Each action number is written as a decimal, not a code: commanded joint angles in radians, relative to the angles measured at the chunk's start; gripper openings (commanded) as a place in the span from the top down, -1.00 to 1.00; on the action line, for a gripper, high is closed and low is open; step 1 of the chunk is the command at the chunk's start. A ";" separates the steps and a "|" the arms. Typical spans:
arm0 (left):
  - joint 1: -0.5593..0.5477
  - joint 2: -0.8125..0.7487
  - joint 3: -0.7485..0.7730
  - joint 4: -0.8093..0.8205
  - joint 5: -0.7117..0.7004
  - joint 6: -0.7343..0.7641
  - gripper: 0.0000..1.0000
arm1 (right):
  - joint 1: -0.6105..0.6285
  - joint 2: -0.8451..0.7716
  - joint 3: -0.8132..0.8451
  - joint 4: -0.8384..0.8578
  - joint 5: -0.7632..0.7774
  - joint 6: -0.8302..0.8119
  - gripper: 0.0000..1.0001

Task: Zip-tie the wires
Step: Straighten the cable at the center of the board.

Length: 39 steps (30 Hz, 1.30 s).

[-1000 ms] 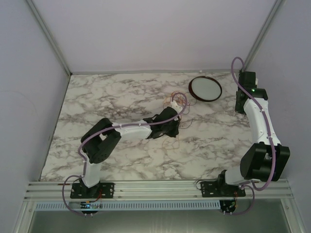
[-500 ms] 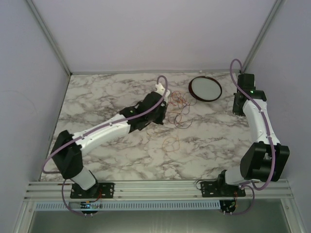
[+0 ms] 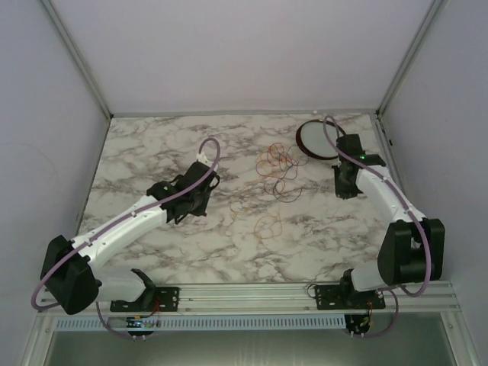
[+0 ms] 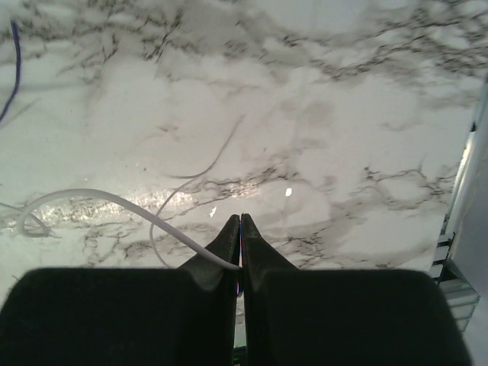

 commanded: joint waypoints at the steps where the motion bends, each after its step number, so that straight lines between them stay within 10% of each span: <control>1: 0.008 -0.015 0.019 -0.157 -0.051 0.038 1.00 | 0.067 0.035 -0.020 0.029 0.042 0.045 1.00; 13: 0.073 0.174 0.141 -0.308 -0.233 0.156 1.00 | 0.001 0.163 0.062 -0.066 0.419 0.069 1.00; 24: 0.099 0.449 0.177 -0.341 -0.311 0.252 1.00 | -0.006 0.230 0.053 -0.047 0.380 0.038 1.00; 39: 0.338 0.438 0.123 -0.343 -0.390 0.278 1.00 | -0.071 0.316 0.059 -0.058 0.404 0.055 1.00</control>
